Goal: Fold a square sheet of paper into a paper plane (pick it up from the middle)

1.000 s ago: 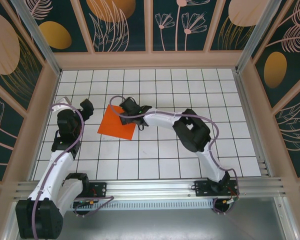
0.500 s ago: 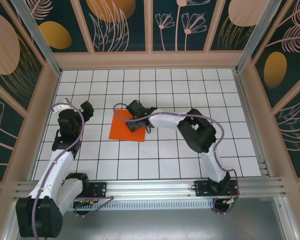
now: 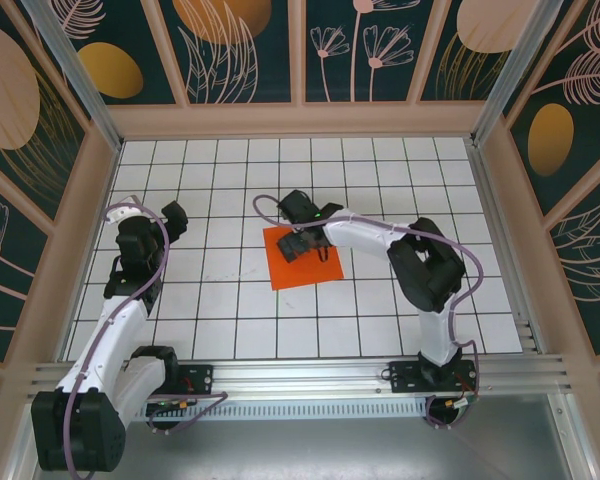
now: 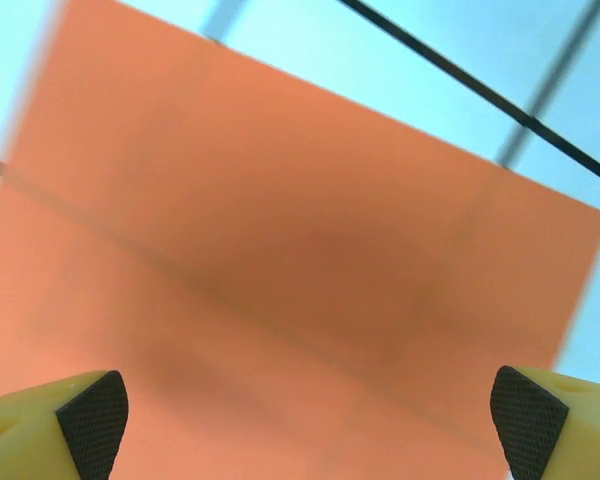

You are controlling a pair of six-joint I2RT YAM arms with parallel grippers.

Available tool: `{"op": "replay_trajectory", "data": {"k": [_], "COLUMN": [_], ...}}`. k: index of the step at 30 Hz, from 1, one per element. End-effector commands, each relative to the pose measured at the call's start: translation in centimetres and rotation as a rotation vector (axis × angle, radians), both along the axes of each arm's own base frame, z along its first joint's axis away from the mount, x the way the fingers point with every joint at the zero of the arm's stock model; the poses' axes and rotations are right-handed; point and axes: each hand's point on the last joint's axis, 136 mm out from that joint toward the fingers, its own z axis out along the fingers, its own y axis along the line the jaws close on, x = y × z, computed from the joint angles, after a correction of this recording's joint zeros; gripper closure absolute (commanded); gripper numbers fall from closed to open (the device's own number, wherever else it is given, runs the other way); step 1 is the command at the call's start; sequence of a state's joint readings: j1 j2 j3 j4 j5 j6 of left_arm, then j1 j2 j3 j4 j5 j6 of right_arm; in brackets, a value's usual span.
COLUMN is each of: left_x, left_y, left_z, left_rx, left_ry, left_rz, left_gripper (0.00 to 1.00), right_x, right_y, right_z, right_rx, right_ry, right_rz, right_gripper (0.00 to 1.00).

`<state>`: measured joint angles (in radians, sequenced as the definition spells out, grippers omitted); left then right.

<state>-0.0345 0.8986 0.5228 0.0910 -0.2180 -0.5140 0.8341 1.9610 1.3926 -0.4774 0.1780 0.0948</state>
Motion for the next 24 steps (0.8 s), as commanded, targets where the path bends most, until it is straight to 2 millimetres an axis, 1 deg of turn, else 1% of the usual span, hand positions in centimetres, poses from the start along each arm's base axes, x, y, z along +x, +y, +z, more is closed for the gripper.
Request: {"op": "replay_trajectory", "data": {"k": [1,4,7,10,12,14,16,19,21,24], "left_x": [0.1,0.1,0.2,0.2,0.1,0.2,0.2,0.2,0.2,0.3], "left_y": [0.4,0.4,0.4,0.4,0.5,0.4,0.4,0.4,0.4,0.4], "left_z": [0.5,0.4,0.2,0.1,0.0,0.0,-0.1,-0.3,-0.5,-0.6], "left_rx": [0.010,0.009,0.007,0.008,0.009,0.007,0.007,0.005,0.005,0.005], "left_ry": [0.007,0.010,0.016,0.022,0.024,0.025,0.028,0.035,0.040,0.045], "left_rz": [0.018,0.018,0.016,0.019,0.020,0.020,0.020,0.019,0.018,0.019], "left_gripper": [0.02,0.02,0.01,0.01,0.02,0.02,0.01,0.02,0.01,0.02], "right_x": [-0.6,0.4,1.6,2.7,3.1,3.2,2.9,1.9,0.8,-1.6], "right_y": [2.9,3.2,3.2,2.6,2.2,1.9,1.8,1.6,0.8,-1.5], "right_z": [-0.5,-1.7,-1.7,-1.7,-2.3,-3.3,-4.2,-5.7,-6.7,-8.0], "right_rx": [0.075,0.084,0.113,0.146,0.163,0.159,0.145,0.108,0.072,-0.007], "right_ry": [0.017,0.024,0.016,0.011,0.032,0.059,0.080,0.124,0.151,0.191], "right_rz": [-0.150,-0.247,-0.323,-0.392,-0.418,-0.433,-0.420,-0.384,-0.351,-0.284], "right_gripper": [0.04,0.06,0.10,0.12,0.14,0.15,0.15,0.14,0.14,0.13]}}
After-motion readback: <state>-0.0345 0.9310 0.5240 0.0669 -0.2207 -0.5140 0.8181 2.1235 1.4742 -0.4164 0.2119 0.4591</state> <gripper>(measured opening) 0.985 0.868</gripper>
